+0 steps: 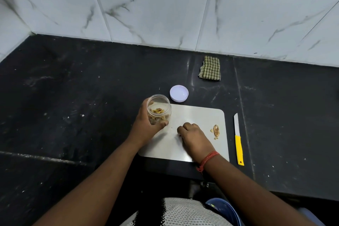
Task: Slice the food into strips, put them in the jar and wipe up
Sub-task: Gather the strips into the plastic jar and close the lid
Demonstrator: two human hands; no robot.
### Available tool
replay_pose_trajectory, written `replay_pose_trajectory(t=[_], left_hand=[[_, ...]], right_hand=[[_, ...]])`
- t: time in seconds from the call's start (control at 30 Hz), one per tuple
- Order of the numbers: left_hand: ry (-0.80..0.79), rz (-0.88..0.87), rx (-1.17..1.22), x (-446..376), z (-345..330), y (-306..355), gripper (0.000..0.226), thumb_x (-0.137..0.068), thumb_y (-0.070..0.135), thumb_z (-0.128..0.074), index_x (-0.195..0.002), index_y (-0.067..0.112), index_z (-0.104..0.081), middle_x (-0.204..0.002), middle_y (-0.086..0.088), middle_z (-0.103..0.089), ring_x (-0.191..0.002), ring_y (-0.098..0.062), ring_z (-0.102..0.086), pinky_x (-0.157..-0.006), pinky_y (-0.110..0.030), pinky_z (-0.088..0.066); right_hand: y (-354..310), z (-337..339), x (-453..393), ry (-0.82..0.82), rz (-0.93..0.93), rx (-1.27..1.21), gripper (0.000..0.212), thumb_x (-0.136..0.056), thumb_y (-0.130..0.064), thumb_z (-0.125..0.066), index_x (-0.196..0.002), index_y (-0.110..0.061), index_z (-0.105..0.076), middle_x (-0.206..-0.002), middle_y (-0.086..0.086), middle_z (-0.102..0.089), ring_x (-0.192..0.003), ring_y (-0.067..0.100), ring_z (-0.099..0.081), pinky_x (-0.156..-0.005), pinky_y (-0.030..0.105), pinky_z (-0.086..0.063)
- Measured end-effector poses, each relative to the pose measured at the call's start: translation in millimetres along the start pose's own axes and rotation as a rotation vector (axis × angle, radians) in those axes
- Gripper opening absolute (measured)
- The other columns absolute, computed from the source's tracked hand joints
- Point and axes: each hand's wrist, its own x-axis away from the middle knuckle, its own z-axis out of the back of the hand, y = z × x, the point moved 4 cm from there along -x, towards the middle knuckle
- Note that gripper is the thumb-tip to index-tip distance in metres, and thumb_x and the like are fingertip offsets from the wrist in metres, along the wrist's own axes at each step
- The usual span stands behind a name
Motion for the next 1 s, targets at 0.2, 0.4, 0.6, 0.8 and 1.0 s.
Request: replay_pose_trajectory(t=[0.2,0.4,0.6,0.8,1.0], left_hand=[[0.000,0.005,0.008,0,1,0,0.100,-0.069,0.035,-0.090,-0.147,0.042,-0.027,-0.143,0.014,-0.045,-0.130,-0.003,-0.047,-0.110,-0.033,-0.041],[0.003,0.005,0.006,-1,2,1,0.100,-0.069,0.036,-0.090,-0.147,0.041,-0.028,-0.143,0.014,-0.045,-0.128,-0.002,-0.048,-0.109,-0.033,-0.043],[-0.011,-0.014,-0.002,-1,3,4,0.102,-0.069,0.038,-0.089,-0.149,0.041,-0.026,-0.144,0.013,-0.043,-0.129,-0.004,-0.048,-0.108,-0.037,-0.047],[-0.032,-0.008,0.019,-1,3,6,0.100,-0.072,0.035,-0.089,-0.149,0.043,-0.025,-0.145,0.013,-0.043,-0.126,-0.002,-0.052,-0.104,-0.041,-0.051],[-0.035,0.017,0.017,-1,2,3,0.104,-0.068,0.041,-0.088,-0.150,0.042,-0.024,-0.145,0.011,-0.043,-0.128,-0.005,-0.051,-0.105,-0.044,-0.050]], right_hand=[[5,5,1,0.068,-0.052,-0.171,0.015,-0.079,0.000,-0.058,-0.086,-0.013,-0.059,-0.084,0.004,-0.057,-0.077,0.026,-0.055,-0.066,0.034,-0.046],[1,70,-36,0.275,-0.393,-0.801,0.027,-0.083,0.001,-0.060,-0.073,-0.024,-0.058,-0.068,-0.010,-0.058,-0.063,-0.001,-0.050,-0.063,0.017,-0.044],[-45,126,-93,0.139,-0.013,-0.512,0.019,-0.079,0.000,-0.063,-0.085,-0.018,-0.066,-0.079,-0.010,-0.064,-0.071,0.002,-0.058,-0.068,0.019,-0.049],[-62,112,-111,-0.090,0.191,-0.212,0.019,-0.080,0.006,-0.057,-0.085,-0.011,-0.061,-0.085,0.002,-0.060,-0.077,0.019,-0.056,-0.071,0.038,-0.055],[-50,108,-114,-0.030,0.114,-0.360,0.016,-0.078,0.000,-0.065,-0.082,-0.014,-0.061,-0.082,-0.002,-0.061,-0.076,0.015,-0.057,-0.069,0.035,-0.053]])
